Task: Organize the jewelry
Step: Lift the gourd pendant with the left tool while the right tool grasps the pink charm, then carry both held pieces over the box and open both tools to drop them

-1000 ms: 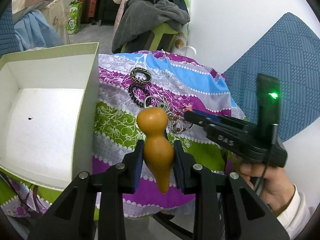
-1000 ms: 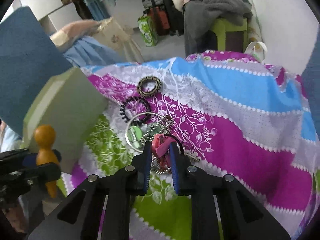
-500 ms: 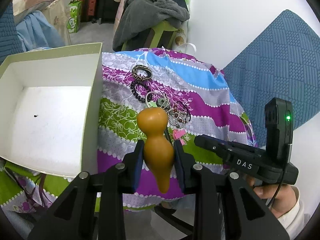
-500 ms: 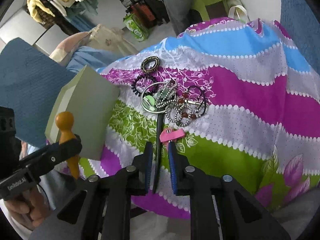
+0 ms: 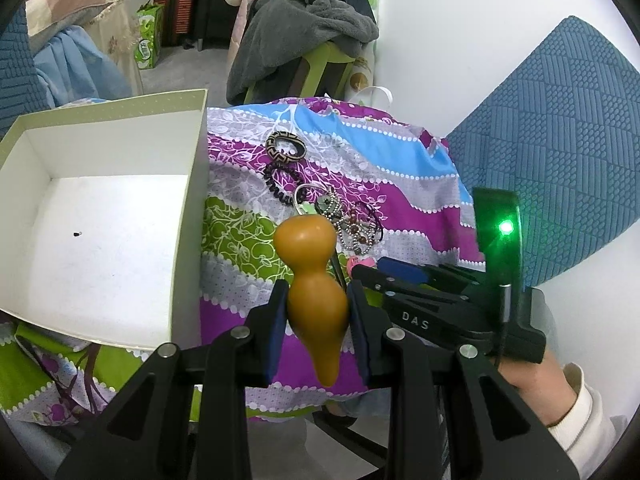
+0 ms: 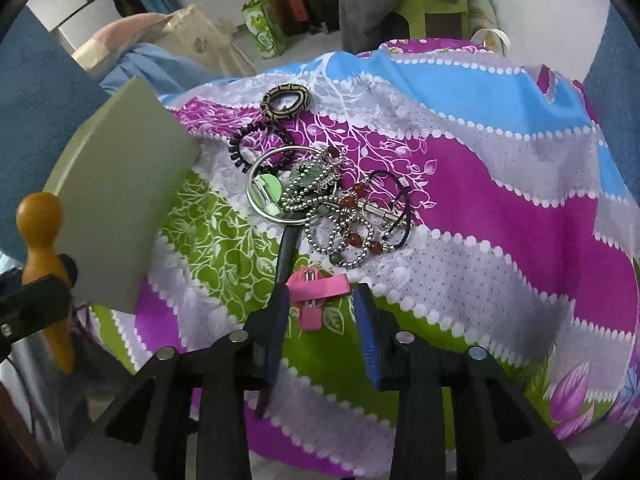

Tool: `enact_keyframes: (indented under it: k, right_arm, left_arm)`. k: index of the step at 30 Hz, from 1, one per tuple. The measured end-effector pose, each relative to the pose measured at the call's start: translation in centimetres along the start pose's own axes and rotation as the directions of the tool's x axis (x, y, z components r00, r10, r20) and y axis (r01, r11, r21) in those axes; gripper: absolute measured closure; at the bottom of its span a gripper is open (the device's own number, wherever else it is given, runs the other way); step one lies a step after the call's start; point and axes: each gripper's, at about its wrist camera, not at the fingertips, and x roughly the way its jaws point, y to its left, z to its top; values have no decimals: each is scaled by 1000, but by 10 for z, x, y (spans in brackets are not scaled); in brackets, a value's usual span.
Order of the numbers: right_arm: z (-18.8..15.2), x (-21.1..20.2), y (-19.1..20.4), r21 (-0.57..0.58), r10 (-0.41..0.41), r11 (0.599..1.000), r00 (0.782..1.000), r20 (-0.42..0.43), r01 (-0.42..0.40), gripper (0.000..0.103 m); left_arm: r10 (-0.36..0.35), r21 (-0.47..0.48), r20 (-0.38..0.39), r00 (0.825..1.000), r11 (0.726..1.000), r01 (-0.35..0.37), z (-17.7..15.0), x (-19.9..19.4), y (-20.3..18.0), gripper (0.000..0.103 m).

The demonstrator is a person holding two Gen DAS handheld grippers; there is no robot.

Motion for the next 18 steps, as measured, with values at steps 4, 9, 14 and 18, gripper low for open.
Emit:
enact_keyframes:
  k: [4, 9, 14, 18]
  right_arm:
    - [0, 7, 4, -38, -13, 999, 1000, -13, 12, 71]
    - [-3, 3, 13, -82, -41, 996, 999, -2, 41, 89]
    - [-2, -26, 15, -58, -50, 997, 997, 66, 53, 89]
    - [4, -57, 14, -21, -72, 997, 991, 114, 75, 89]
  left_arm:
    - [4, -6, -4, 1000, 1000, -4, -1, 0, 2, 73]
    - [-4, -4, -3, 1000, 1000, 4, 1, -2, 1, 73]
    - [-15, 7, 1, 1000, 1000, 15, 6, -8, -1, 73]
    - [-14, 23, -2, 1000, 1000, 14, 15, -19, -1, 73]
